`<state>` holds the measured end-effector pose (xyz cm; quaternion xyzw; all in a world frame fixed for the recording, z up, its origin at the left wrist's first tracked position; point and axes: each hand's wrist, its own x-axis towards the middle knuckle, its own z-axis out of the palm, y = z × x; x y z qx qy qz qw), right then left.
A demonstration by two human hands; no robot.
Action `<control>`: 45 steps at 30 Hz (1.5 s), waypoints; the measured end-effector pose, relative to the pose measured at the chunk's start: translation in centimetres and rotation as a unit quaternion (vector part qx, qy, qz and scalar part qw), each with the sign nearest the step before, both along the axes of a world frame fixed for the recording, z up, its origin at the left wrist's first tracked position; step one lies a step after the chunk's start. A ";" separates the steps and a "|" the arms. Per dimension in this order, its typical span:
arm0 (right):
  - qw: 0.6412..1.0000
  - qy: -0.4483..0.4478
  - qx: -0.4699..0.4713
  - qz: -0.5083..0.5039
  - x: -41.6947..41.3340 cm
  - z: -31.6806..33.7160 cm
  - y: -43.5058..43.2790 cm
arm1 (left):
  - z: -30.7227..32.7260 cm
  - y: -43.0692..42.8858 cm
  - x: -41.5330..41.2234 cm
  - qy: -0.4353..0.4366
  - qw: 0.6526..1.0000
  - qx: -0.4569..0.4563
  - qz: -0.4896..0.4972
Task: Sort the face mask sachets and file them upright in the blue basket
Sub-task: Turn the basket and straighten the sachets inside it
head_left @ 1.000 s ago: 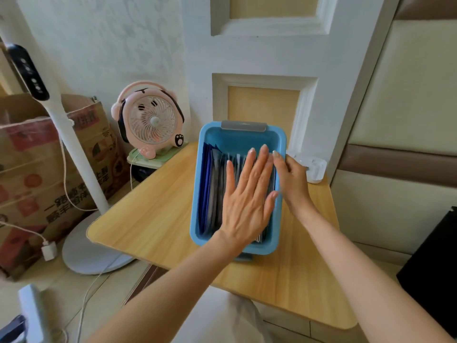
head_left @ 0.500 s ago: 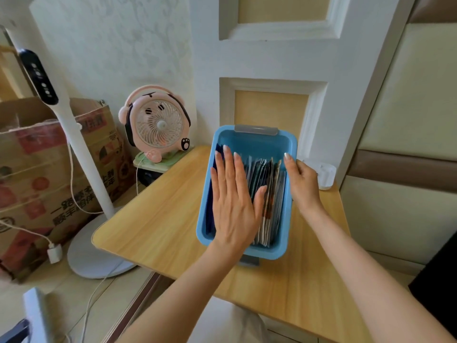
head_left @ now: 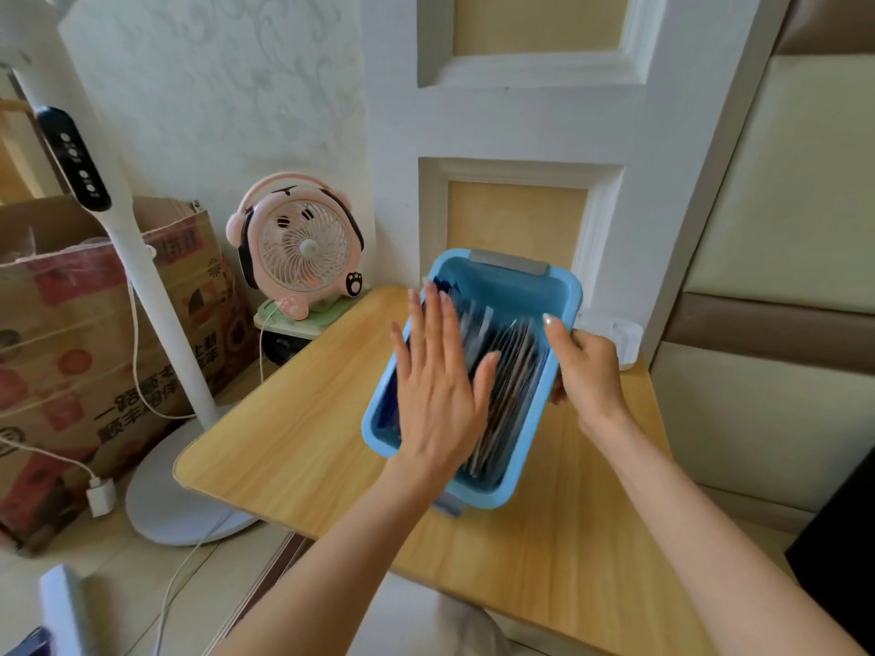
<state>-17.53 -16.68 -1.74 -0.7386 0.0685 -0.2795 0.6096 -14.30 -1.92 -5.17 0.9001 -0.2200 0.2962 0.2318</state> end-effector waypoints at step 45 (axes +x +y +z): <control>0.845 0.385 -0.371 0.023 -1.8 4.5 -8.7 | 3.5 4.6 6.2 0.336 0.940 -0.024 0.051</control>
